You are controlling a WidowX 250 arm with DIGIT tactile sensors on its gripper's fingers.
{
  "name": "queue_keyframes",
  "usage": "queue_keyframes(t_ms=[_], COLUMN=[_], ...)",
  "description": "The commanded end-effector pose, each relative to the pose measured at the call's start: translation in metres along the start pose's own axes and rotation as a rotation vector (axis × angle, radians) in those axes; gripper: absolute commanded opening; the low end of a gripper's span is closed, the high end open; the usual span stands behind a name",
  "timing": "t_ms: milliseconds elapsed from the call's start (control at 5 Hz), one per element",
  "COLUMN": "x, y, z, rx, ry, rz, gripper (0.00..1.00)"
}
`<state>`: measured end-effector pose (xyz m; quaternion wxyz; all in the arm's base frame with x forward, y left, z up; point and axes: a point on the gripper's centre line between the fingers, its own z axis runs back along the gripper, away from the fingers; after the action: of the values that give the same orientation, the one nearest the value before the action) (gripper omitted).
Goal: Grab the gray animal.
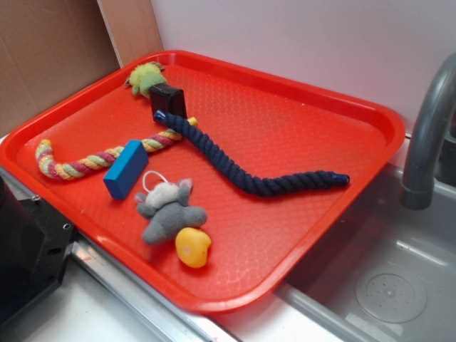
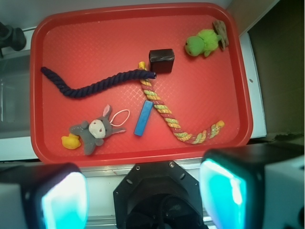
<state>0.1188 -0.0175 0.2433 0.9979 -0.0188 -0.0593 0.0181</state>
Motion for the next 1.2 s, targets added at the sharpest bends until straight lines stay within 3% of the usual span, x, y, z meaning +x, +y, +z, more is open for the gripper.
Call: queue_keyframes(t_ms=[0, 400, 600, 800, 1000], x=[0.0, 0.008, 0.007, 0.014, 0.021], y=[0.0, -0.044, -0.053, -0.061, -0.072], z=[0.0, -0.091, -0.134, -0.16, -0.178], rx=[0.0, -0.106, -0.121, -0.087, -0.105], ry=[0.0, 0.07, 0.151, 0.184, 0.215], rz=[0.0, 0.523, 0.788, 0.831, 0.792], gripper=[1.0, 1.0, 1.0, 1.0, 1.0])
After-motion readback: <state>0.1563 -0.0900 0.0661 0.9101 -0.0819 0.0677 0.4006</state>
